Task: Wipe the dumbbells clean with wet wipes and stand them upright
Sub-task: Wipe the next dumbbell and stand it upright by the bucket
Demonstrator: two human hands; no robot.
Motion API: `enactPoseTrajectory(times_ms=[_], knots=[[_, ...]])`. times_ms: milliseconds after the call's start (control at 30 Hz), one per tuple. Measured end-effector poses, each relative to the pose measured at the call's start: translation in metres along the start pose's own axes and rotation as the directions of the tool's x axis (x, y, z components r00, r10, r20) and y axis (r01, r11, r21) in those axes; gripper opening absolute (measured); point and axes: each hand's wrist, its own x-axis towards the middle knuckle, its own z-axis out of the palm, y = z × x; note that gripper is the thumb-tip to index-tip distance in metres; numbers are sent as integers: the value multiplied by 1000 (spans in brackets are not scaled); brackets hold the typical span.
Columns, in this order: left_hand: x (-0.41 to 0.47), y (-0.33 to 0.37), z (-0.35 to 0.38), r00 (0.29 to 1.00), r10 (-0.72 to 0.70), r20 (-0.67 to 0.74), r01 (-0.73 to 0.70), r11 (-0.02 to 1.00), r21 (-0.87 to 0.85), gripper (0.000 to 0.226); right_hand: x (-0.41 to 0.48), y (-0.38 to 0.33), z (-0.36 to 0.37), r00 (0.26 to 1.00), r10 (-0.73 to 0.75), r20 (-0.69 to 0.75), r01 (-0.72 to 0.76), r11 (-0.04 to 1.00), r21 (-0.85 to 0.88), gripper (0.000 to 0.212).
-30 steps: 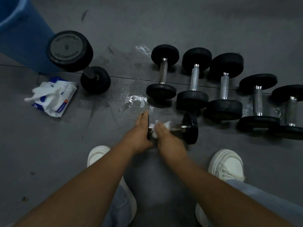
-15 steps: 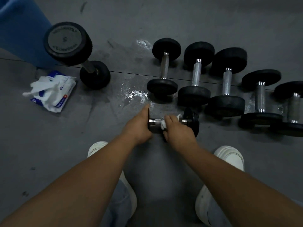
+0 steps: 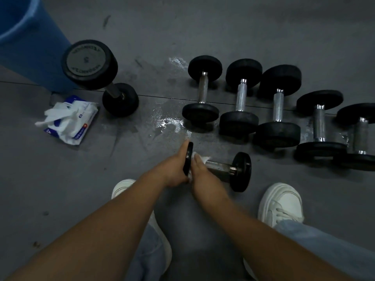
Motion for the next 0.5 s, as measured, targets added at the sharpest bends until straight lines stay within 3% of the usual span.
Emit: enactPoseTrajectory(times_ms=[67, 133, 267, 367, 500], knots=[[-4, -2, 7, 1000, 5, -11, -5, 1000, 24, 119, 2, 8, -6, 989, 116, -87, -111, 992, 56, 44], [-2, -3, 8, 999, 7, -32, -6, 1000, 31, 119, 2, 10, -7, 975, 182, -131, -180, 983, 25, 47], [5, -3, 4, 999, -11, -33, 12, 999, 30, 118, -13, -5, 0, 998, 63, -23, -64, 998, -16, 56], [8, -3, 2, 998, -23, -62, 25, 999, 37, 115, -3, 11, -8, 955, 275, -112, -278, 960, -18, 58], [13, -1, -4, 996, -71, -58, 67, 995, -70, 115, -16, 3, -3, 994, 104, -9, -105, 983, -149, 60]])
